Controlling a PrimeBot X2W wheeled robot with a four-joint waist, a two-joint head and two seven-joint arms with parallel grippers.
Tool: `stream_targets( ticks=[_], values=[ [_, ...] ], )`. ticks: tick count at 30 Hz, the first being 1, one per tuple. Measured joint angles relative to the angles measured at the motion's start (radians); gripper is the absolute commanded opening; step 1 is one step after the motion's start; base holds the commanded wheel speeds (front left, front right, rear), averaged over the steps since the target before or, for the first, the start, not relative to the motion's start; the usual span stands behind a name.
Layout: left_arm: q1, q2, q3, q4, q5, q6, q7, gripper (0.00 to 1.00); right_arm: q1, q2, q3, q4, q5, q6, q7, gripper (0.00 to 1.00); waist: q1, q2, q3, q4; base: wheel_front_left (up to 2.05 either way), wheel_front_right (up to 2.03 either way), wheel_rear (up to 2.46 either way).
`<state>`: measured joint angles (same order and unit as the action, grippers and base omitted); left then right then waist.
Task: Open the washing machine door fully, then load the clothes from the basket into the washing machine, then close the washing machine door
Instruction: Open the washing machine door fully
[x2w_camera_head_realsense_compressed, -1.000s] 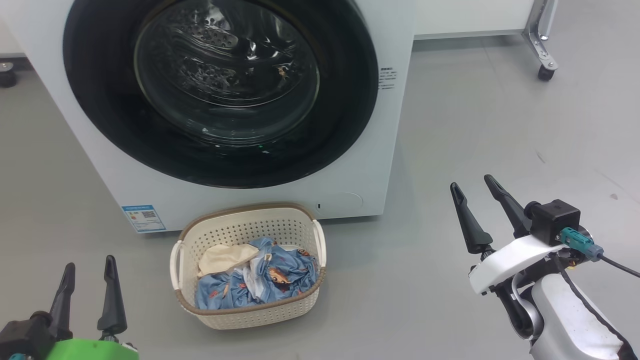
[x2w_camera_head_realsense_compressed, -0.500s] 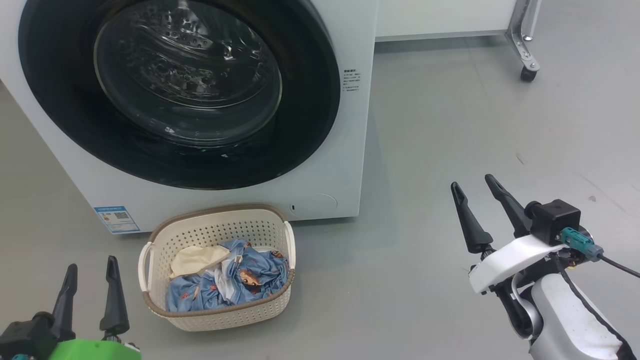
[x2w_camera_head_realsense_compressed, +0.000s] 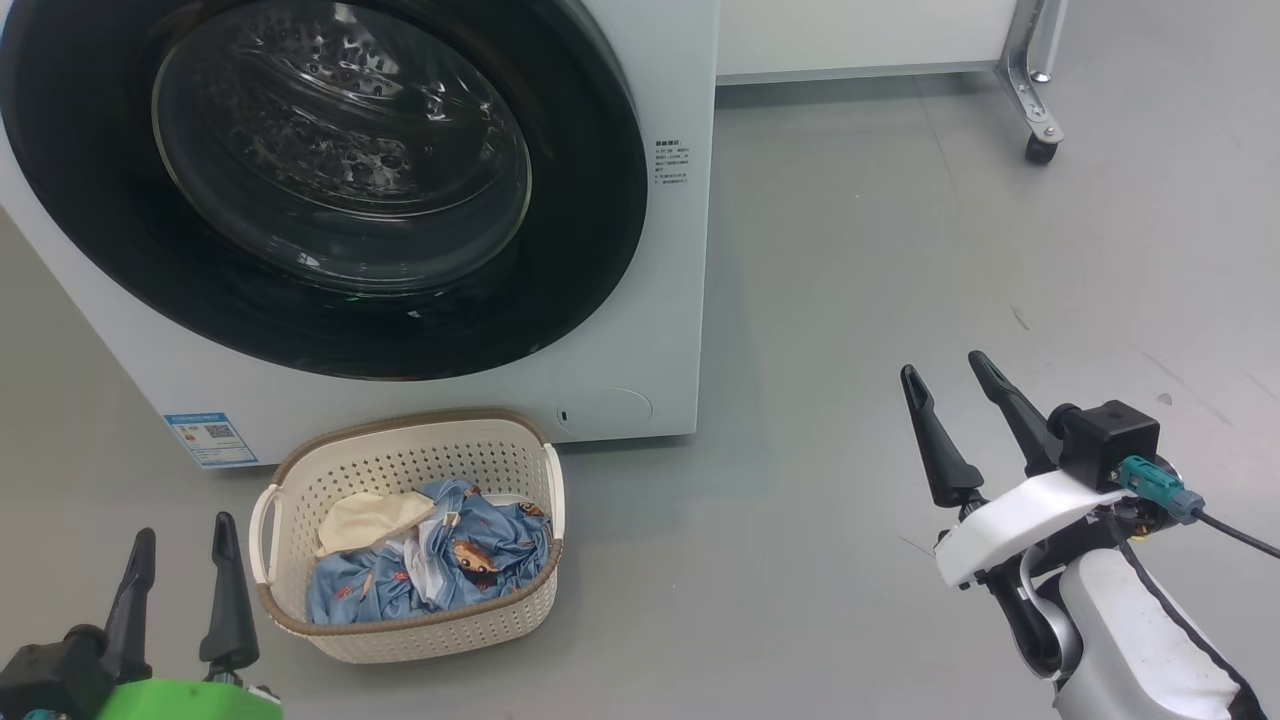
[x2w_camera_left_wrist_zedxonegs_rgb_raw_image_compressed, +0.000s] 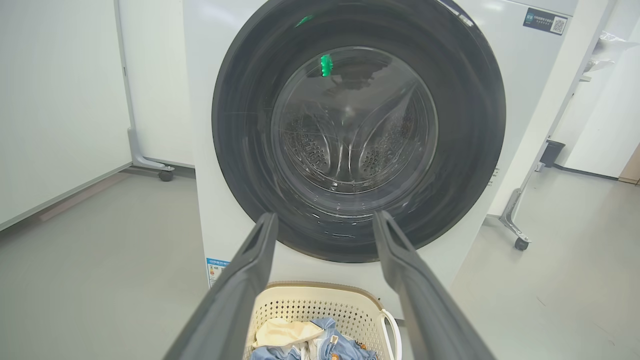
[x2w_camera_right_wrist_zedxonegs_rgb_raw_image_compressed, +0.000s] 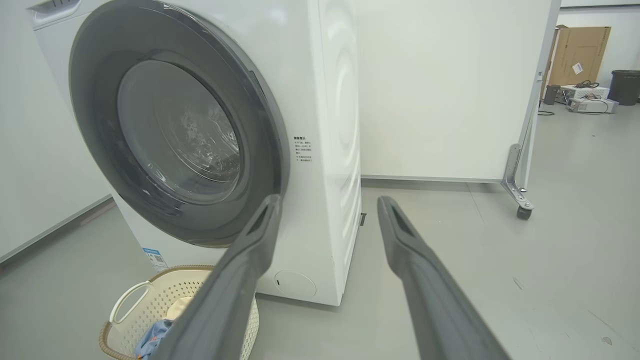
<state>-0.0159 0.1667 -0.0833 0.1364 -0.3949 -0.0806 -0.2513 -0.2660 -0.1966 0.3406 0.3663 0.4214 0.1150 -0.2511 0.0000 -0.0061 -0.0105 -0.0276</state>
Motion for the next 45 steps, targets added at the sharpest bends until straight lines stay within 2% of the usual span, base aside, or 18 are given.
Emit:
stream_targets(
  ticks=[45],
  values=[
    [0.000, -0.005, 0.015, 0.003, 0.009, -0.013, 0.000, 1.00, 0.001, 0.021, -0.035, 0.027, 0.012, 0.009, 0.000, 1.00, 0.0000, 0.0000, 0.011, 0.015, 0.00, 0.00, -0.01]
  ],
)
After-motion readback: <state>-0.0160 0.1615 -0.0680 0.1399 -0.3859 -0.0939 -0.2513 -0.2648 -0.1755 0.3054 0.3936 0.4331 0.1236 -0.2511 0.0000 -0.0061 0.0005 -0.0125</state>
